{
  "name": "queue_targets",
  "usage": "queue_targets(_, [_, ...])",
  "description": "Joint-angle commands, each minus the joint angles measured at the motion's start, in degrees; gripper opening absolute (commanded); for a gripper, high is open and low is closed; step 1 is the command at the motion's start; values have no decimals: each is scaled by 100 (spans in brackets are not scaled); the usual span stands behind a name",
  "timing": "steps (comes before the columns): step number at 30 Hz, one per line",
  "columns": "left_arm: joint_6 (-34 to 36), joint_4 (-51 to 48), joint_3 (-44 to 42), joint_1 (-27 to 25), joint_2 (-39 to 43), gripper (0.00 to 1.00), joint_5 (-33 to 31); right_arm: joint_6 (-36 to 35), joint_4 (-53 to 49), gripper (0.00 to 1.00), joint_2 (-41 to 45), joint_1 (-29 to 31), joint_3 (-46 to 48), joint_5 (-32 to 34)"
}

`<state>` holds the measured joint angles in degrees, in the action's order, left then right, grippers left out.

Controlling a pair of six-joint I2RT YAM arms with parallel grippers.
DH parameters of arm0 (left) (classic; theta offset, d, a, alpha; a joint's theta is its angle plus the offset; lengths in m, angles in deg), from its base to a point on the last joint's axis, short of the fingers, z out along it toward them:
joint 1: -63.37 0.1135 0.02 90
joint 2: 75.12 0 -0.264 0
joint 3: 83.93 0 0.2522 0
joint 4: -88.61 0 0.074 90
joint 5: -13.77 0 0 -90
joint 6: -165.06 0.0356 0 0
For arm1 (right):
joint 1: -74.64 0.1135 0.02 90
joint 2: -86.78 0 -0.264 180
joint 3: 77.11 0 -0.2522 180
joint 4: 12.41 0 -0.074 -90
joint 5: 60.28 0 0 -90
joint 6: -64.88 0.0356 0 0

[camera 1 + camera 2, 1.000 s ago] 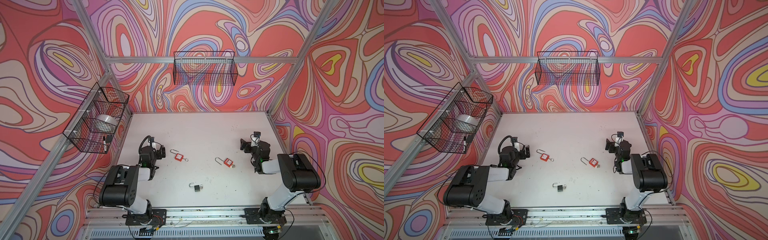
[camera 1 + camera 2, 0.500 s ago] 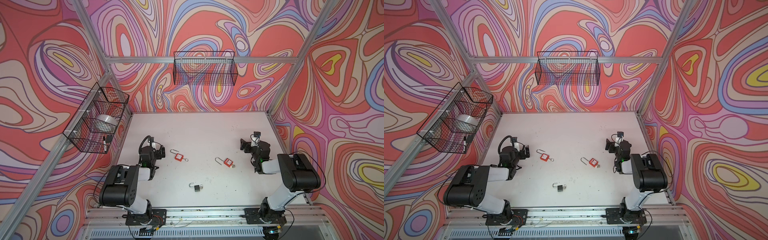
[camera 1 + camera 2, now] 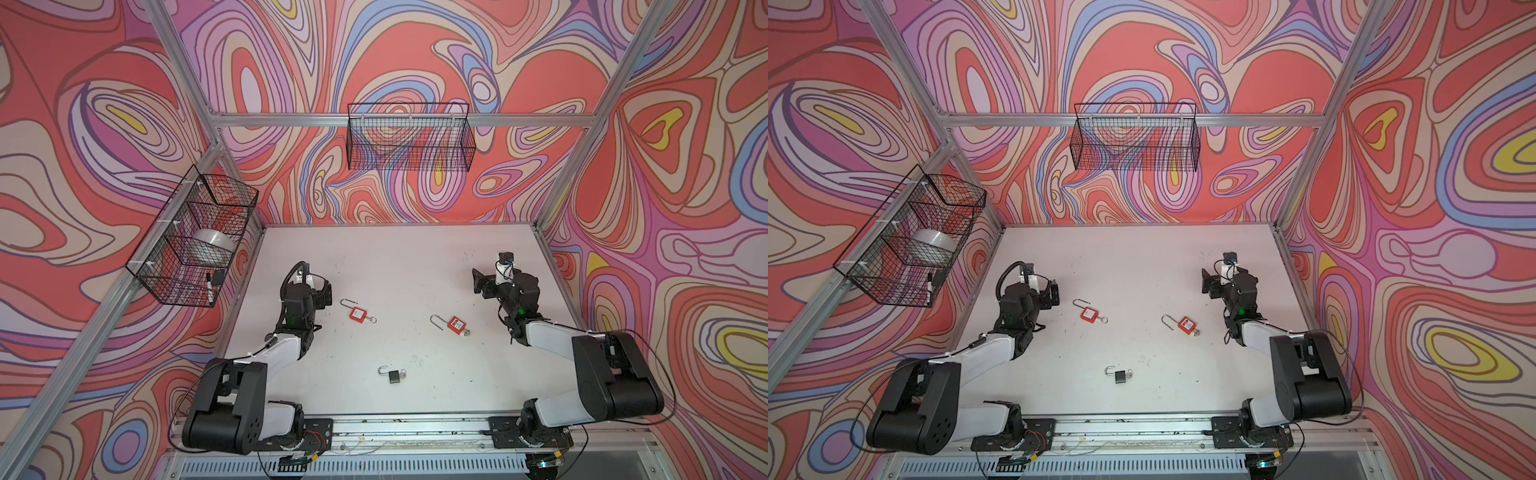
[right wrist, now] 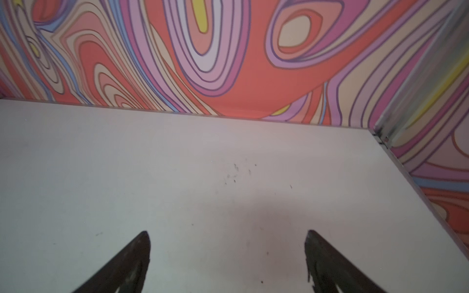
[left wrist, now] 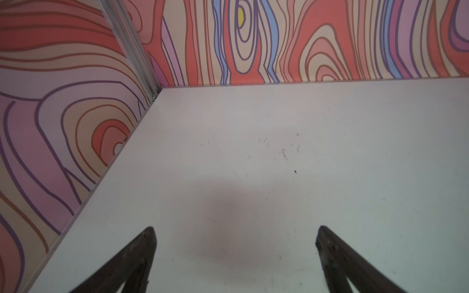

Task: Lock with the key

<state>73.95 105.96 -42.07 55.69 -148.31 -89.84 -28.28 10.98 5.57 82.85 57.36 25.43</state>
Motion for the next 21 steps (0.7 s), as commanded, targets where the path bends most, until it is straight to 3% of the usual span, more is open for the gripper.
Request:
queue_targets(1, [-413,-1527,458,-186,512,100,-448,-327,-965,98,205,994,-280,84])
queue_targets(5, [-1378,-2826,746,-251,933,100,-115,-370,-819,98,-404,2447,-558,41])
queue_targets(10, [-2452,-3823,804,-251,1309,100,354,-317,-364,98,-1881,3603,-1236,-324])
queue_targets(13, [-2736,-4038,755,-251,1375,99,953,-265,-78,98,-2702,3911,-1607,-567])
queue_targets(21, [-3120,-4263,636,-251,1470,96,1631,-95,7,90,-3756,4080,-2303,-999])
